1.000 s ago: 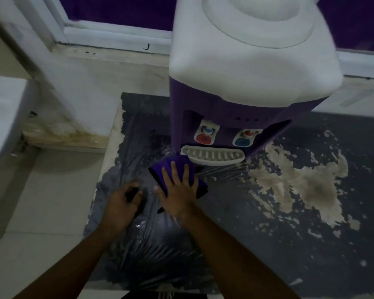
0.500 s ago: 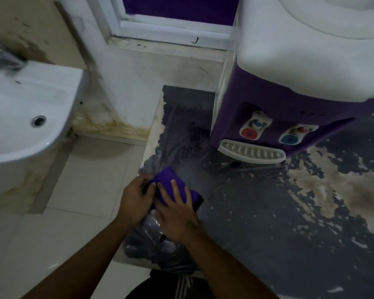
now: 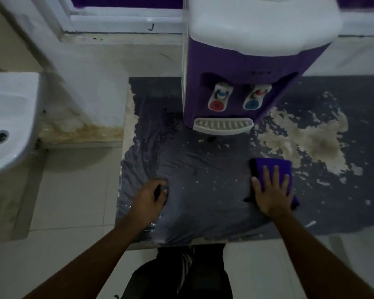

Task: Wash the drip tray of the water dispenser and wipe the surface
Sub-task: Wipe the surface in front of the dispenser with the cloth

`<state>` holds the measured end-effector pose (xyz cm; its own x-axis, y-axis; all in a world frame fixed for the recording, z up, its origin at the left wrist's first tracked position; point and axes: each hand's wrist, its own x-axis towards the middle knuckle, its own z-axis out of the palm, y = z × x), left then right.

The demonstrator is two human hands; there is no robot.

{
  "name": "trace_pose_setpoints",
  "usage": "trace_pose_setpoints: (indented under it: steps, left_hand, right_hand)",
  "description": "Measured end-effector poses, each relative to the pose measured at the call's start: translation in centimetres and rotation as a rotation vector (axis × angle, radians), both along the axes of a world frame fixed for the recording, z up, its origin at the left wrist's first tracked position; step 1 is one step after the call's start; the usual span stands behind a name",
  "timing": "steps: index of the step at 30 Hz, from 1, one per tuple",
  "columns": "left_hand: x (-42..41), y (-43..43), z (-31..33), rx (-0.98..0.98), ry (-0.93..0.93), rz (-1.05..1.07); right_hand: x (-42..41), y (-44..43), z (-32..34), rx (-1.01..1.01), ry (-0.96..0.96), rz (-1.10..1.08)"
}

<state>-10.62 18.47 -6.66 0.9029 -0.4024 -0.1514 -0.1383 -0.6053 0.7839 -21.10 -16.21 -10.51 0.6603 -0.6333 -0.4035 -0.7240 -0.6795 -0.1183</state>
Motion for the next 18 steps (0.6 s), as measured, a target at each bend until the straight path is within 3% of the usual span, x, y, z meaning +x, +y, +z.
trace_pose_setpoints:
  steps: [3,7,15,18]
  left_hand:
    - [-0.7,-0.2,-0.4,0.011,-0.013,-0.012]
    - [-1.3,-0.4,-0.6,0.018,-0.023,-0.052]
    - [-1.5,-0.4,-0.2,0.02,-0.026,-0.017]
    - [-1.8,-0.7,-0.1,0.071,-0.016,-0.034]
  right_hand:
    - [-2.7,-1.6,0.0,0.023,0.023,-0.158]
    - [-1.4,4.5,-0.5,0.006,-0.033,-0.214]
    - [-1.2,24.4,-1.4,0.039,-0.183,0.406]
    - [-2.2,26.1,-1.6,0.09,-0.231,0.669]
